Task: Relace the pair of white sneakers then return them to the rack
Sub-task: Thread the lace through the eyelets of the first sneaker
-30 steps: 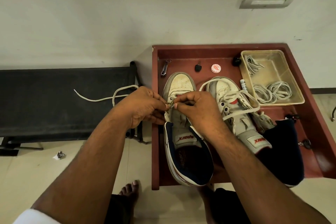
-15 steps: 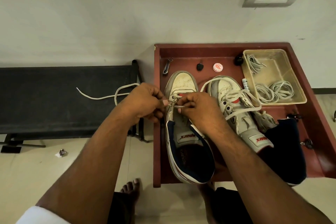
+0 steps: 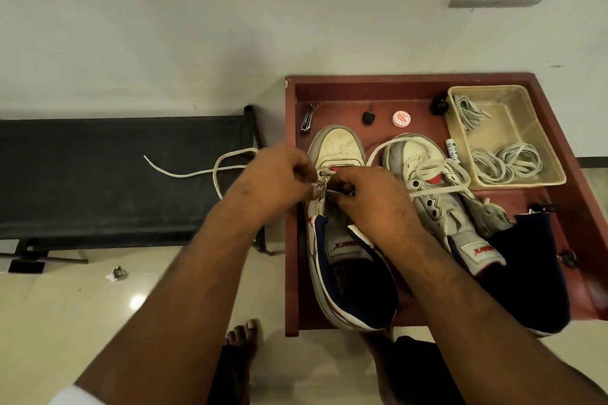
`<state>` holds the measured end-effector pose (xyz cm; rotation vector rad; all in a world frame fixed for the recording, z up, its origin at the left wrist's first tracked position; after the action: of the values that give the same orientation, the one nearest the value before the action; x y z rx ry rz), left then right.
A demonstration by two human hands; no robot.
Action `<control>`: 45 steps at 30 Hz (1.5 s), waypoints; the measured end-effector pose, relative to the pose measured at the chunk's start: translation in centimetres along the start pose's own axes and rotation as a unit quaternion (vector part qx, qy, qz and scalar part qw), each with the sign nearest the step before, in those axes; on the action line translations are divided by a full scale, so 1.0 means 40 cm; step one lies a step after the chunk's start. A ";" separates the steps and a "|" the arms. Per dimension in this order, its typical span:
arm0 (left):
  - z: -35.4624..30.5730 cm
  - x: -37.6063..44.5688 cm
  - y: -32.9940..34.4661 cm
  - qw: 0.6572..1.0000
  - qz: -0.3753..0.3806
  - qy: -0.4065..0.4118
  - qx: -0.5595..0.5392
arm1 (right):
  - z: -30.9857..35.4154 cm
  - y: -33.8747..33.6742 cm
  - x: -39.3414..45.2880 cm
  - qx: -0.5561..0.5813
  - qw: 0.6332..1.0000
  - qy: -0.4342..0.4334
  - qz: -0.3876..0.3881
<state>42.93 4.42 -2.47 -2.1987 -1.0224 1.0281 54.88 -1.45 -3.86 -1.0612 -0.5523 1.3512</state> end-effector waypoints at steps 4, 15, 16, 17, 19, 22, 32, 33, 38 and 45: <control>-0.003 0.019 0.036 0.999 0.015 0.000 0.029 | 0.001 -0.005 -0.003 0.001 1.000 -0.004 -0.008; 0.206 -0.159 -0.062 0.938 0.103 -0.194 0.266 | -0.020 -0.044 -0.007 0.043 0.998 0.007 -0.035; 0.194 -0.171 -0.020 0.935 0.125 -0.187 0.274 | -0.016 -0.050 -0.011 0.038 0.998 0.003 -0.040; 0.171 -0.169 0.005 0.943 0.109 -0.175 0.262 | -0.014 -0.054 -0.013 0.026 0.999 -0.002 -0.041; 0.106 -0.131 0.009 0.973 -0.004 -0.140 0.184 | -0.016 -0.065 -0.017 -0.013 0.999 -0.008 -0.049; 0.026 -0.068 0.009 0.990 -0.133 -0.049 0.012 | -0.016 -0.090 -0.020 -0.048 0.995 -0.019 -0.082; 0.075 -0.043 0.016 0.992 -0.066 -0.073 -0.073 | -0.059 -0.084 -0.009 -0.112 0.991 0.071 0.013; 0.107 -0.057 -0.005 0.992 -0.054 -0.108 -0.024 | -0.063 -0.086 -0.009 -0.108 0.992 0.072 0.010; 0.197 -0.151 -0.040 0.955 0.035 -0.214 0.202 | -0.058 -0.089 -0.013 -0.084 0.995 0.060 -0.001; 0.031 -0.045 0.056 0.990 -0.077 -0.058 -0.104 | -0.067 -0.068 -0.002 -0.032 0.998 0.055 -0.009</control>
<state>42.12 1.81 -3.99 -2.2000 -1.3855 1.0281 58.49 -2.01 -2.76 -1.1722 -0.5250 1.2575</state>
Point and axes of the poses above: each hand's wrist, its own x-axis towards the middle knuckle, its own y-axis out of the palm, z = x × y, the point moved 9 cm from there along x, towards the middle knuckle, and after that the axes turned 3 degrees about -y, right-handed, at the moved point
